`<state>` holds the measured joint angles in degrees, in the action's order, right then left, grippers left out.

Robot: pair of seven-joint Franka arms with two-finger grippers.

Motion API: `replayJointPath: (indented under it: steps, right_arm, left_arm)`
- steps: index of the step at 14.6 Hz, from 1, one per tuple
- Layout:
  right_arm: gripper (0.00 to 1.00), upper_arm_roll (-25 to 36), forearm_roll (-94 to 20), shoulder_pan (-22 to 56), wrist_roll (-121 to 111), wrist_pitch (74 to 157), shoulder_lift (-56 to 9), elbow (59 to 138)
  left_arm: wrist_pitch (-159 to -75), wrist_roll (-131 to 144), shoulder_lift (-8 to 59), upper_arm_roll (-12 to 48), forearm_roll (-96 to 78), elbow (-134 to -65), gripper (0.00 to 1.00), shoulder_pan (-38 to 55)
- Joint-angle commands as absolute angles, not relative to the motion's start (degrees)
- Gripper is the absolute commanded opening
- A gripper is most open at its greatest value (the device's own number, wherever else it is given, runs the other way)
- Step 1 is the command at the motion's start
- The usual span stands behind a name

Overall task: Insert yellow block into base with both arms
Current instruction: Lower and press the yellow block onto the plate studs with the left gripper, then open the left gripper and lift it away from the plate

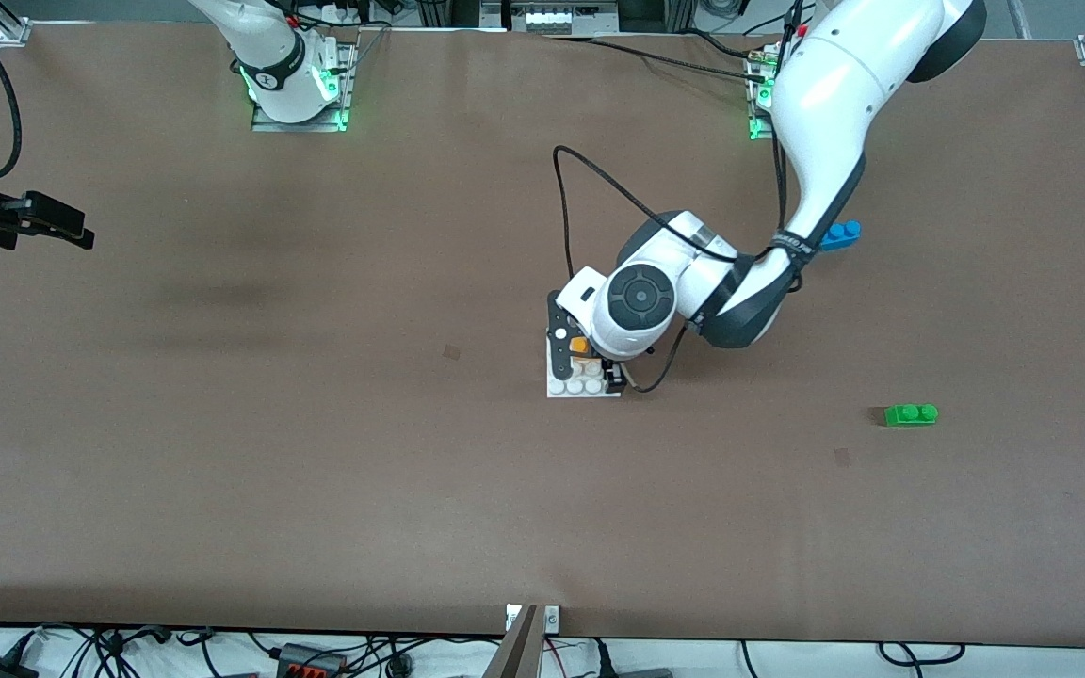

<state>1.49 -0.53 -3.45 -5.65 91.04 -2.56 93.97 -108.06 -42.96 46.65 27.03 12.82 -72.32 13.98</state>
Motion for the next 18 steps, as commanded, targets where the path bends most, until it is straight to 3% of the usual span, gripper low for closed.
replayJointPath:
  steps: [1, 9, 13, 16, 18]
  right_arm:
    - [1.00, 1.5, -1.5, -3.3, -5.4, 90.3, -2.3, 93.7]
    - [1.00, 1.5, -1.5, -2.8, -5.4, 90.3, -2.3, 93.6]
    - [1.00, 1.5, -1.4, -2.5, -5.5, 90.4, -2.3, 93.5]
    - [1.00, 1.5, -1.1, -2.5, -5.5, 90.4, -2.3, 93.5]
    - [1.00, 1.5, -0.8, -2.5, -5.5, 90.3, -2.3, 93.5]
  left_arm:
    - [-105.2, -43.1, 46.5, 27.6, 10.8, -70.4, 1.00, 9.0]
    - [-93.0, -43.5, 39.4, 27.4, 6.5, -70.4, 1.00, -0.7]
    - [-92.4, -42.6, 33.6, 26.5, 6.7, -71.8, 1.00, -2.4]
    - [-92.5, -41.7, 29.4, 20.8, 5.0, -73.9, 1.00, -2.7]
    - [-93.7, -34.9, 22.0, 16.0, -0.5, -80.6, 1.00, -2.7]
